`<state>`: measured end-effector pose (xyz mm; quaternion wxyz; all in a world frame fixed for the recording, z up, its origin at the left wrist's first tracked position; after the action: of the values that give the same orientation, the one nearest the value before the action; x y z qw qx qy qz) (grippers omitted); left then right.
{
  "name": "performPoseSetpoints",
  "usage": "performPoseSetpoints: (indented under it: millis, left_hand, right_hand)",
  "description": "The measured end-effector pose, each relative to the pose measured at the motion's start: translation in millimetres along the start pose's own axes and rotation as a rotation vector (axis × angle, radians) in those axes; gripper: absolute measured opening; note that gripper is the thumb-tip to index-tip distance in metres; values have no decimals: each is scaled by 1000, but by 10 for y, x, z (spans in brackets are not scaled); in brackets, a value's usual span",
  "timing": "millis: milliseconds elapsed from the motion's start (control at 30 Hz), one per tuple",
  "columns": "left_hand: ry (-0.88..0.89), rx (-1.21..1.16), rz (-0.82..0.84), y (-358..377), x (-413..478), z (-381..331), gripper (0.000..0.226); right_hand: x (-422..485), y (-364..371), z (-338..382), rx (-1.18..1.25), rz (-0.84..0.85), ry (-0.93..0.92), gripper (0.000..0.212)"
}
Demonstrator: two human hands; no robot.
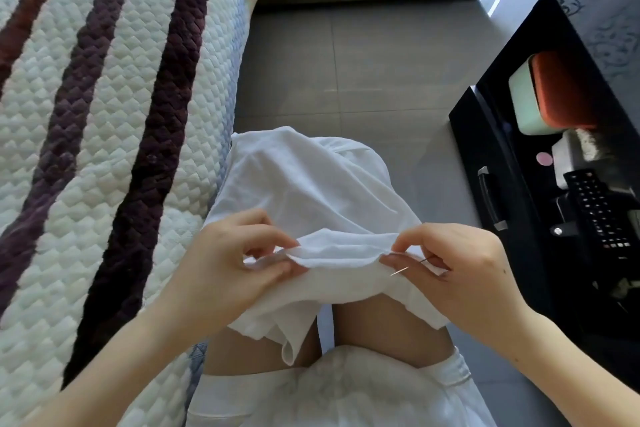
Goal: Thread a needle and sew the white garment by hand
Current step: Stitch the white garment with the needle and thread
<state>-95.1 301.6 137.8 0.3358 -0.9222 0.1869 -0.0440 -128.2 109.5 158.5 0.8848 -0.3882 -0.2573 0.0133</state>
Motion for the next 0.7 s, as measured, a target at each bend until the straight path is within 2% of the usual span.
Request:
performPoseSetpoints:
  millis: [100, 233, 333, 400, 467, 600, 700]
  left_hand:
    - [42, 47, 51, 98, 3, -55, 25]
    - [-18, 116, 125, 250, 23, -56, 48]
    - [-44, 97, 134, 328, 47, -106, 38]
    - [-46, 22, 125, 335, 62, -180, 19]
    - [-81, -102, 132, 310, 75, -189, 16]
    - [-122, -309, 205, 302, 73, -185, 22]
    - [-226, -440, 215, 296, 41, -164, 18]
  right_hand:
    - [-19, 25, 10, 48, 9, 5, 31]
    - [-30, 68, -60, 132, 56, 83, 30]
    - [-30, 111, -80, 158, 126, 141, 29]
    - [-46, 128, -136, 172, 179, 210, 25]
    - [-75, 138, -224, 226, 226, 310, 20]
    - [-128, 170, -306, 511, 308, 538, 13]
    - [-166, 209, -283, 674, 373, 664, 16]
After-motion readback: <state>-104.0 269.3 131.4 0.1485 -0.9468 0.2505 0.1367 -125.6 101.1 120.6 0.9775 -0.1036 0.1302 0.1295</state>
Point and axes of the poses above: each hand's wrist, its own x-axis towards the middle knuckle, its own y-axis out of the palm, z = x × y, the point moved 10 cm from there along x, towards the middle knuckle, and after that the axes turned 2 degrees about -y, right-handed, at the moved point
